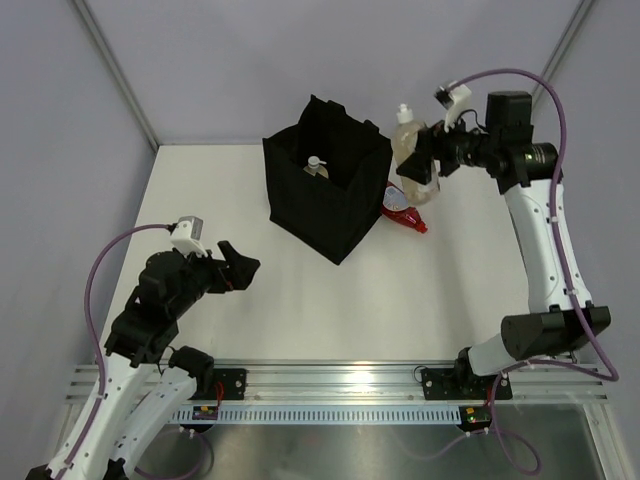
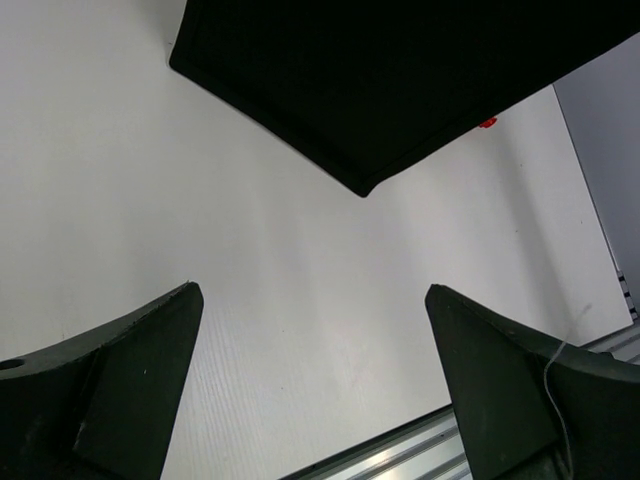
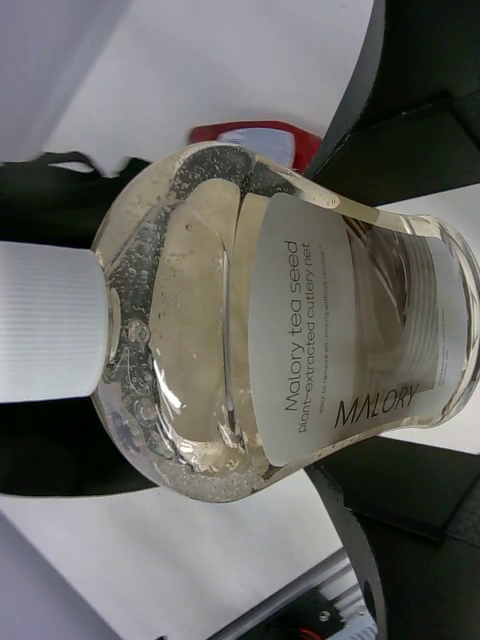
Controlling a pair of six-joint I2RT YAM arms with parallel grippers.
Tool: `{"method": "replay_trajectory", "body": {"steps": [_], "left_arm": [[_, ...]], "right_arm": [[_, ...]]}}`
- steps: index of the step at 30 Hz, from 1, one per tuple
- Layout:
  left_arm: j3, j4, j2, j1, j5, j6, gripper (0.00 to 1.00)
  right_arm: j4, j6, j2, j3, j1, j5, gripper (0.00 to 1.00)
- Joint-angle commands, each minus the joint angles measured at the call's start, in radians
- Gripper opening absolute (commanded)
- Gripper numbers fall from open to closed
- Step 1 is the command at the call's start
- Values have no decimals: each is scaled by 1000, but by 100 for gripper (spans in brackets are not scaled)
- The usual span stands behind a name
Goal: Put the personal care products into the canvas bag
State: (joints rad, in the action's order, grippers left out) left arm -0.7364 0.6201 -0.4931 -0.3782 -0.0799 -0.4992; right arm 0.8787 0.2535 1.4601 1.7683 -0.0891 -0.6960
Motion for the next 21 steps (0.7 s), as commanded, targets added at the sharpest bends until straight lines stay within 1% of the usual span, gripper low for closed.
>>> {"method": "replay_trajectory", "body": {"steps": [1, 2, 3, 4, 5, 6, 8, 9, 12, 14, 17, 20, 21], "left_arm": [[-60, 6, 5, 2, -37, -4, 99], [-64, 9, 7, 2, -38, -4, 99], [-64, 16, 10, 2, -40, -4, 99], [-63, 17, 19, 2, -38, -6, 99], [-58, 20, 25, 2, -34, -6, 99], [-46, 18, 31, 2, -31, -9, 99], [-31, 10, 47, 2, -31, -15, 99], [-12, 4, 51, 2, -34, -21, 99], [12, -28, 64, 2, -43, -39, 99], [22, -34, 67, 2, -46, -44, 99], [29, -33, 65, 2, -41, -32, 99], [40, -42, 64, 2, -40, -19, 99], [43, -49, 62, 2, -40, -18, 99]], "right_arm": [[-118, -114, 124, 302, -128, 91, 0], [-118, -129, 159, 366, -148, 113, 0], [-116, -132, 236, 493, -170, 162, 0], [-118, -146, 273, 552, -210, 185, 0], [-121, -158, 313, 612, -230, 241, 0], [-135, -167, 388, 714, -251, 271, 0], [-170, -187, 451, 775, -312, 343, 0], [-235, -189, 494, 780, -333, 415, 0], [-386, -211, 549, 728, -385, 506, 0], [-417, -239, 578, 718, -396, 524, 0], [-417, -280, 608, 689, -399, 513, 0], [-461, -272, 551, 539, -399, 486, 0], [-480, -263, 521, 463, -399, 469, 3]]}}
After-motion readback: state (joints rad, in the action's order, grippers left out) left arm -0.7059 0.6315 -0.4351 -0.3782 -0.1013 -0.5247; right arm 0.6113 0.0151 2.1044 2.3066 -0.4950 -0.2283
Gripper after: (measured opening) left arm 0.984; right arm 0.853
